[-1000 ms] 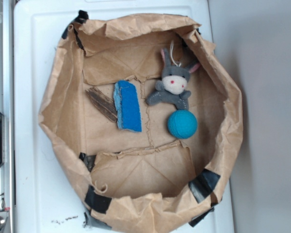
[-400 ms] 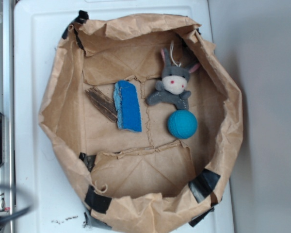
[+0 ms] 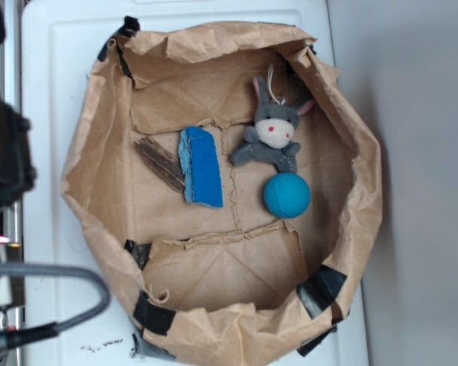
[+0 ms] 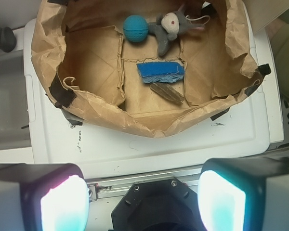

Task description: Grab the blue sponge.

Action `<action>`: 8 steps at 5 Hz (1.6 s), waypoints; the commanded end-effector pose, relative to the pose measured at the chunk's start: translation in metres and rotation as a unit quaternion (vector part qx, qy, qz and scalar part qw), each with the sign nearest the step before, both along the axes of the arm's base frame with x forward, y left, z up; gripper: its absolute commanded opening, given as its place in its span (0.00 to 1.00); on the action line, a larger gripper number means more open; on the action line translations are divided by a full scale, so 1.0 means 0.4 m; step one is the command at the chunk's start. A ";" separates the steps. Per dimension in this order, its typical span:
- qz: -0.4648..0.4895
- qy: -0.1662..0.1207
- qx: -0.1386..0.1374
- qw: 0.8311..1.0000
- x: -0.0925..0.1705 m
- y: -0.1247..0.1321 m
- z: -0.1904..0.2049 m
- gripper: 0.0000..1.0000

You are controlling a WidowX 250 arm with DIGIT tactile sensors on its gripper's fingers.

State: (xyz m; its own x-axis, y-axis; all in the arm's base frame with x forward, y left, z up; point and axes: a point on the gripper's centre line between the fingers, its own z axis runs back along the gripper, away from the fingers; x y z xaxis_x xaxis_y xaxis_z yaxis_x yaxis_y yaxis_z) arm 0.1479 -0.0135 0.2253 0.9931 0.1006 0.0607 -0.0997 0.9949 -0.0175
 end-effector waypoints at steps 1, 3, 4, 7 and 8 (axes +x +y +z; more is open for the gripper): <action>0.130 -0.006 -0.022 0.991 0.080 0.034 -0.027 1.00; 0.293 0.000 -0.013 0.956 0.210 0.069 -0.140 1.00; 0.337 -0.026 -0.021 0.941 0.255 0.088 -0.181 1.00; 0.317 -0.056 0.004 0.947 0.299 0.124 -0.281 1.00; 0.317 -0.056 0.004 0.947 0.299 0.124 -0.281 1.00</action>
